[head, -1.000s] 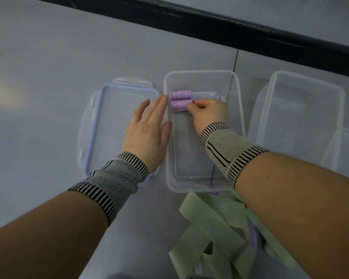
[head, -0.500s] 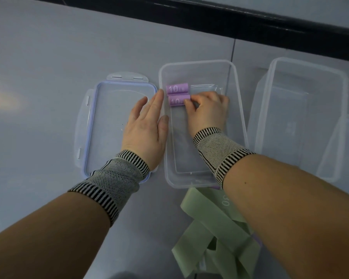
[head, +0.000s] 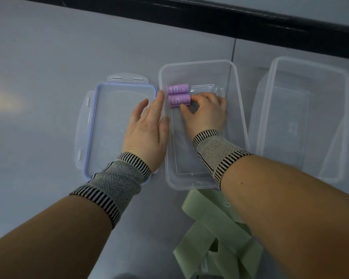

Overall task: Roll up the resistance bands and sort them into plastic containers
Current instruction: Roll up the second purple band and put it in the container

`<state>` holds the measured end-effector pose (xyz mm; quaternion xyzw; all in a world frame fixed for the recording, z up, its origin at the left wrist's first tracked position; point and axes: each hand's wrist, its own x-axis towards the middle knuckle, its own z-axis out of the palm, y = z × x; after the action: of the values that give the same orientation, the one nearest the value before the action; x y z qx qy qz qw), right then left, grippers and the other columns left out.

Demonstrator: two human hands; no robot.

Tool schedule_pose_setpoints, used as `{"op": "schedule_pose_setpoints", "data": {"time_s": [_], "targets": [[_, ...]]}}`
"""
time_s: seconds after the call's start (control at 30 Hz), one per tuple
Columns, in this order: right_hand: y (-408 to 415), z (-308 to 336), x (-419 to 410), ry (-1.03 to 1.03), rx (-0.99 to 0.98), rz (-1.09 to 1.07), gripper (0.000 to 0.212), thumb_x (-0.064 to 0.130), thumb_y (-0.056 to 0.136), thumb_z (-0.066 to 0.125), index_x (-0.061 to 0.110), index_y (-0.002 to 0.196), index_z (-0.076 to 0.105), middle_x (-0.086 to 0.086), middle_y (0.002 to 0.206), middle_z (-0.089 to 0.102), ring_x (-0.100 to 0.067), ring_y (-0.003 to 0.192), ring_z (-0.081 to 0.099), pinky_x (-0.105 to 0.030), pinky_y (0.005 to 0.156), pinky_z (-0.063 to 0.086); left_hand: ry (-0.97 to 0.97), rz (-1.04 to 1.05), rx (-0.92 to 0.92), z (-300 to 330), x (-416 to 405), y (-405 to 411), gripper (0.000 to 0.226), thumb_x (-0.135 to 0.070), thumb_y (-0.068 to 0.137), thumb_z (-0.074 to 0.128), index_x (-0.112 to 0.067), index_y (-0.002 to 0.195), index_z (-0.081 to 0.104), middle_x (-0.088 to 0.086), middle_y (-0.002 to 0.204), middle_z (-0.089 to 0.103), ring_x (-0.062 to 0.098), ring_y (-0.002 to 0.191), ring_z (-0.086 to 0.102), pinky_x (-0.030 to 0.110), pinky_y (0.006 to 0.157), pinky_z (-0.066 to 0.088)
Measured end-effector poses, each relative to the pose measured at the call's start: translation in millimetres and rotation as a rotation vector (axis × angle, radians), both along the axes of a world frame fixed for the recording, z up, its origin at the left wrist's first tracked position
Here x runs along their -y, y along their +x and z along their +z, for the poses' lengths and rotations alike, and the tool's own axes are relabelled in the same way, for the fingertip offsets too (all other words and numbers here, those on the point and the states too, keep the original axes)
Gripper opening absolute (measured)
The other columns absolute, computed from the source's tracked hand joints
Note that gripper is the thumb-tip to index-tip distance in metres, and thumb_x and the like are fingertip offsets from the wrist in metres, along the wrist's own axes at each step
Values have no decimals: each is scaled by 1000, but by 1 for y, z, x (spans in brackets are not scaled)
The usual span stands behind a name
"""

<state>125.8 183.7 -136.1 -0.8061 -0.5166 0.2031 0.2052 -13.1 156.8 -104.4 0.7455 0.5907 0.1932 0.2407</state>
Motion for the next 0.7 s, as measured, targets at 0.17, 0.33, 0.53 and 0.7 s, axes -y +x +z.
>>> {"op": "schedule_pose_setpoints", "data": {"time_s": [0.17,0.33,0.53,0.7], "targets": [[0,0,-2,13,-24,-23,29,44,87,60,28,110,66,9,120,57,-19,118,37,-33,99,30,8,-2,-14,-1,-1,-1,53,-26,96,29,-10,147,26,11,138,48,27,135,28,29,111,20],[-2,-2,-2,15,-27,-29,28,46,86,61,29,108,66,10,120,57,-19,118,38,-33,99,30,7,12,0,-3,-1,-1,53,-23,95,31,-9,146,27,12,136,49,28,135,29,29,111,20],[-2,-4,-2,14,-8,-26,28,46,86,60,30,109,66,9,120,56,-20,118,37,-35,98,32,10,-8,-12,-4,-1,-1,57,-31,94,24,-10,147,26,11,136,50,27,134,29,31,111,22],[-3,-3,-1,8,-8,-26,31,46,87,59,30,114,63,7,123,54,-20,121,36,-36,100,30,9,0,-8,-2,-1,-2,53,-24,95,29,-10,147,26,10,138,49,25,134,28,30,112,21]]}}
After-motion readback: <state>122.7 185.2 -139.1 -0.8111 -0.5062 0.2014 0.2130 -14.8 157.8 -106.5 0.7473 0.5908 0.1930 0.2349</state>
